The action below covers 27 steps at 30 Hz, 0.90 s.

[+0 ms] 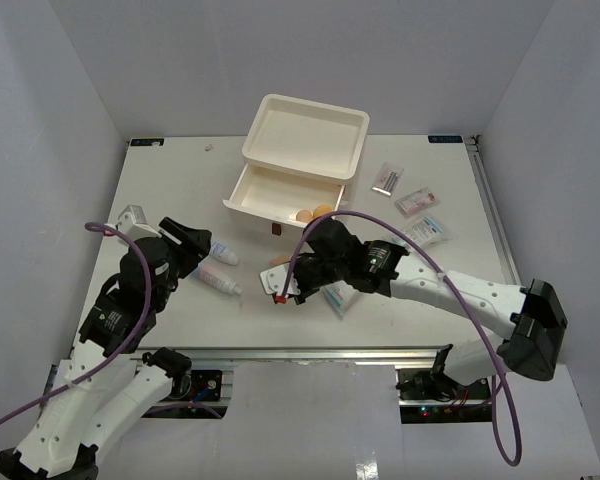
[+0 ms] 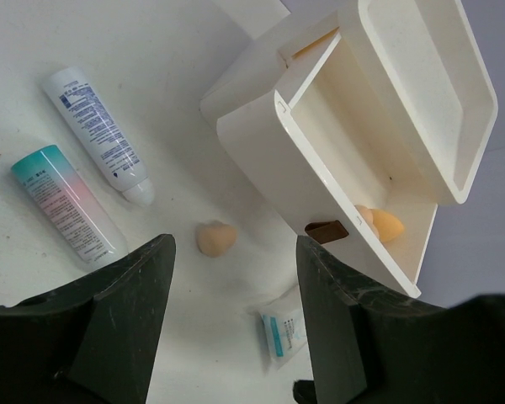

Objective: Organize the makeup

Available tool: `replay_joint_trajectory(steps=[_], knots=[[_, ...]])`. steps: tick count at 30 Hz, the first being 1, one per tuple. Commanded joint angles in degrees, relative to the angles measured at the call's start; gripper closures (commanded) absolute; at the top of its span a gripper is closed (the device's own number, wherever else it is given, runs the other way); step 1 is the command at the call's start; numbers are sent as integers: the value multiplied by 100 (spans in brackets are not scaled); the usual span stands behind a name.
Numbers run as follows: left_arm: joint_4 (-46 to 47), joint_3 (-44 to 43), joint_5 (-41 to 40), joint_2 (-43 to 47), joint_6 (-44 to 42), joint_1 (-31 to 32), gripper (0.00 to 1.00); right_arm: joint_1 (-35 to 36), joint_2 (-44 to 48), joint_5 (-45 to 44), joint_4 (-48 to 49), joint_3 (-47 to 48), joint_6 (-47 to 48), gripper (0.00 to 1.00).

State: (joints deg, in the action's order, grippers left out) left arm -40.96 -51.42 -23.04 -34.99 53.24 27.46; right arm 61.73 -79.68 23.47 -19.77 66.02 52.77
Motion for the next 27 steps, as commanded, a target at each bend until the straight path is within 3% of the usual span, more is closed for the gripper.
replay_joint_trajectory(steps=[1,6,12,27], knots=[[276,195,198,-105,107,-22,30,5,320,-3,-252,-512,334,67],[300,406,275,-78,276,-31,29,5,324,-827,66,-1369,1180,33],[272,533,340,30,419,-29,29,12,-608,-1289,265,-1163,1707,15],[90,769,344,490,614,-31,28,-85,-2092,-1983,1059,-179,1901,17]])
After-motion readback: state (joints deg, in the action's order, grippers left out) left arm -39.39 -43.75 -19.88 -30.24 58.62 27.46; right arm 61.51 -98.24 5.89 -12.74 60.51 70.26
